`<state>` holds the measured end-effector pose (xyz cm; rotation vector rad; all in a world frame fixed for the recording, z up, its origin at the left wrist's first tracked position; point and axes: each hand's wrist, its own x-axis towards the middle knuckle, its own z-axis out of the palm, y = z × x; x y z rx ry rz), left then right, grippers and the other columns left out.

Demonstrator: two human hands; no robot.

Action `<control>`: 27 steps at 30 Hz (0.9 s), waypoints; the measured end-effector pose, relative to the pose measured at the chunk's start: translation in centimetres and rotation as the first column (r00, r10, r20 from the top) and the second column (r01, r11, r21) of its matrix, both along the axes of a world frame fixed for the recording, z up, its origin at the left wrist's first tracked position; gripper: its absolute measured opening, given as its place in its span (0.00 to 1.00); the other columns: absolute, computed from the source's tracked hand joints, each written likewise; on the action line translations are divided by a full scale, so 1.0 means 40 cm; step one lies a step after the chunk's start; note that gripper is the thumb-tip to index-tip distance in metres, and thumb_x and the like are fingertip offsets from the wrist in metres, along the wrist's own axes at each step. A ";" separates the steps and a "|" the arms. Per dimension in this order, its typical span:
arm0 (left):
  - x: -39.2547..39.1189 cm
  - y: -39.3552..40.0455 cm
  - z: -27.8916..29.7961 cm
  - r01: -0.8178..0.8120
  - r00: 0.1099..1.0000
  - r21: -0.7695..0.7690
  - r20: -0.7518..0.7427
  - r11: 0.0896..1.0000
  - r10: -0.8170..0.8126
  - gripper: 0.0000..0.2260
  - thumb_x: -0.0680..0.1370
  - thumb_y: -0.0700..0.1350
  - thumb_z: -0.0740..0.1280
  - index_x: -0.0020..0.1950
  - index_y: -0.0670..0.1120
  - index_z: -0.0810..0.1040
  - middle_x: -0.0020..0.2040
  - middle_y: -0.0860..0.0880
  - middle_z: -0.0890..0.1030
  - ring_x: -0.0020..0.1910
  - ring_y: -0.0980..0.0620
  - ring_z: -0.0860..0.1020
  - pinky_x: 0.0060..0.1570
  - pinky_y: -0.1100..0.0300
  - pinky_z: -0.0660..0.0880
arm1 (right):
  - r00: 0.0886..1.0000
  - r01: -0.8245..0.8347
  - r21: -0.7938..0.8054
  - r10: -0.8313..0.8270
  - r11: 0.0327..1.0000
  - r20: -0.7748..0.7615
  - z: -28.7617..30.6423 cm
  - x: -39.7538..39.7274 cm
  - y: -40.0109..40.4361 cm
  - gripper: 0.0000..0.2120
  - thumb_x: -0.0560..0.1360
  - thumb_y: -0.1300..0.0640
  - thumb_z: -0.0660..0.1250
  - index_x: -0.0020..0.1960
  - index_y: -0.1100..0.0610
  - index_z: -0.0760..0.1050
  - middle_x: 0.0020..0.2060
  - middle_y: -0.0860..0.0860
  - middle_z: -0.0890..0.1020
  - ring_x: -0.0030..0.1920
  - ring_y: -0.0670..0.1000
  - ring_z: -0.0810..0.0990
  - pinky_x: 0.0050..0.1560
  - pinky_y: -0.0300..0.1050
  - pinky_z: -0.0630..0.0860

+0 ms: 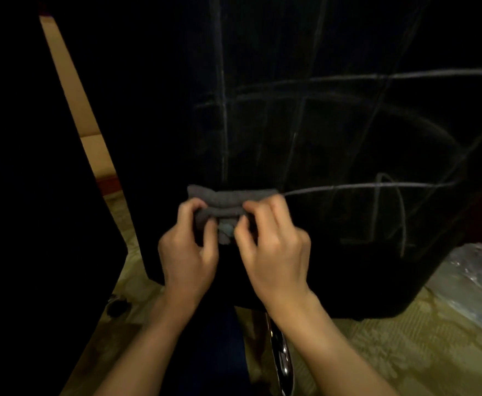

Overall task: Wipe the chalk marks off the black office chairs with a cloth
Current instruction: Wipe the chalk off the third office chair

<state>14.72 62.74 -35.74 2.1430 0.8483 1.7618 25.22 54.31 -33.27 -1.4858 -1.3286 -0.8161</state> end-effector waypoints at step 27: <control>0.012 0.058 0.305 -0.031 0.976 0.259 0.215 0.966 -0.026 0.10 0.77 0.42 0.65 0.56 0.41 0.78 0.46 0.50 0.80 0.42 0.53 0.79 0.46 0.75 0.68 | 0.982 -0.002 0.179 -0.032 0.984 0.185 0.331 0.000 0.008 0.09 0.77 0.58 0.67 0.52 0.61 0.82 0.47 0.55 0.81 0.32 0.55 0.81 0.27 0.45 0.75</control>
